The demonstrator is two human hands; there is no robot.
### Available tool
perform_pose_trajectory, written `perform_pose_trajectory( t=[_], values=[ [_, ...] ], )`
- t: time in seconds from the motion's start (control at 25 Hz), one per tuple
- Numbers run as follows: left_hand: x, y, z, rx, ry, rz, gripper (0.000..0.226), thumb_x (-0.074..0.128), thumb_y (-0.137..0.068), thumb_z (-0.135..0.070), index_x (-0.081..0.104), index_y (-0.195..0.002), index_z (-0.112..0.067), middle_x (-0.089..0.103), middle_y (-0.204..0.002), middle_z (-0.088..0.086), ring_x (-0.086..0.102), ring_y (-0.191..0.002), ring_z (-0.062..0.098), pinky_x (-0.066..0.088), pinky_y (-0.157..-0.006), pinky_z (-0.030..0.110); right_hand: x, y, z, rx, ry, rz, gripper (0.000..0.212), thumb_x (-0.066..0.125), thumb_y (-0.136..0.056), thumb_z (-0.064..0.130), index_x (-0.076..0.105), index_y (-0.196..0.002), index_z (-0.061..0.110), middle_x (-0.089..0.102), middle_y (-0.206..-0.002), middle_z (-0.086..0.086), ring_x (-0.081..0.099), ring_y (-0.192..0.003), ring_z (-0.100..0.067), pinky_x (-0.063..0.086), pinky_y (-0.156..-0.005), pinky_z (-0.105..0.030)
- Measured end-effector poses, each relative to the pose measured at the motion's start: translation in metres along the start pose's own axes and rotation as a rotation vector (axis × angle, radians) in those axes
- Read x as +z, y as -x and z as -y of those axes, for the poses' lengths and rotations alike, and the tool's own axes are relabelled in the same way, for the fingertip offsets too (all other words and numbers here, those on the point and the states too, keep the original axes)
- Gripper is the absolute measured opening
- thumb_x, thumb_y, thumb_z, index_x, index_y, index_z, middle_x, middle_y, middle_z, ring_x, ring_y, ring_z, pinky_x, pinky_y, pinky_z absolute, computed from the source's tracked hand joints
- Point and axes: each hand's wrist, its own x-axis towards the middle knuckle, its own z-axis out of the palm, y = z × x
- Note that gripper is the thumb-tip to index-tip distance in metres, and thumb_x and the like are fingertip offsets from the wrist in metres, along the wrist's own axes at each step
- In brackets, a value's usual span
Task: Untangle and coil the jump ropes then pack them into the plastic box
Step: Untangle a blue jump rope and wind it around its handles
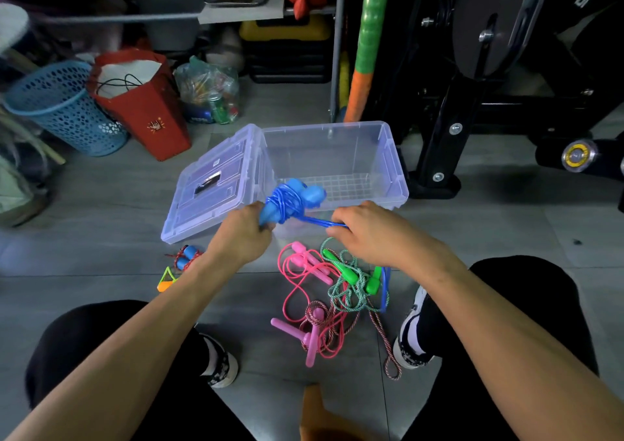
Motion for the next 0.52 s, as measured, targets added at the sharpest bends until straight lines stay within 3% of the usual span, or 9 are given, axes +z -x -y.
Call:
perform_pose_trajectory(
  t=[0.12,0.2,0.28,0.4,0.52],
  values=[
    [0.005,0.007,-0.007,0.103,-0.471,0.046,0.030,0.052,-0.090,-0.015,0.051,-0.120,-0.013,0.063,-0.110,0.012,0.060,-0.100,0.034,0.044,-0.075,0.036,-0.016,0.007,-0.002,-0.025,-0.016,0.000,0.022,0.050,-0.097,0.034,0.062,-0.094,0.015,0.061,-0.088,-0.003,0.056,-0.087,-0.026,0.040,-0.067,-0.034],
    [0.008,0.007,-0.005,0.249,-0.631,0.136,0.039,0.053,-0.087,-0.014,0.049,-0.125,-0.021,0.062,-0.116,0.004,0.058,-0.107,0.028,0.043,-0.079,0.034,-0.023,0.005,-0.004,-0.047,-0.084,-0.018,0.019,0.053,-0.096,0.036,0.064,-0.095,0.020,0.065,-0.089,0.003,0.054,-0.087,-0.019,0.041,-0.070,-0.033],
    [0.009,0.007,0.000,0.471,-0.588,0.212,0.043,0.057,-0.084,-0.014,0.052,-0.125,-0.028,0.062,-0.113,-0.004,0.057,-0.108,0.023,0.043,-0.084,0.033,-0.026,-0.003,-0.012,-0.084,-0.110,-0.044,0.018,0.057,-0.095,0.036,0.066,-0.094,0.020,0.067,-0.088,0.003,0.055,-0.085,-0.018,0.044,-0.072,-0.034],
    [0.011,0.012,0.005,0.866,-0.431,0.066,0.055,0.066,-0.067,0.000,0.056,-0.114,-0.026,0.065,-0.099,-0.008,0.057,-0.092,0.019,0.046,-0.078,0.029,-0.026,-0.017,-0.032,-0.078,-0.241,-0.104,0.020,0.064,-0.091,0.034,0.070,-0.089,0.015,0.068,-0.082,-0.001,0.058,-0.078,-0.020,0.046,-0.072,-0.033],
    [0.002,0.021,0.003,0.920,-0.057,-0.031,0.047,0.060,-0.071,0.011,0.060,-0.112,-0.012,0.062,-0.098,-0.008,0.054,-0.087,0.013,0.043,-0.079,0.019,-0.023,-0.019,-0.052,-0.015,-0.392,-0.095,0.030,0.064,-0.090,0.039,0.071,-0.083,0.011,0.066,-0.076,-0.006,0.055,-0.069,-0.018,0.042,-0.064,-0.030]
  ],
)
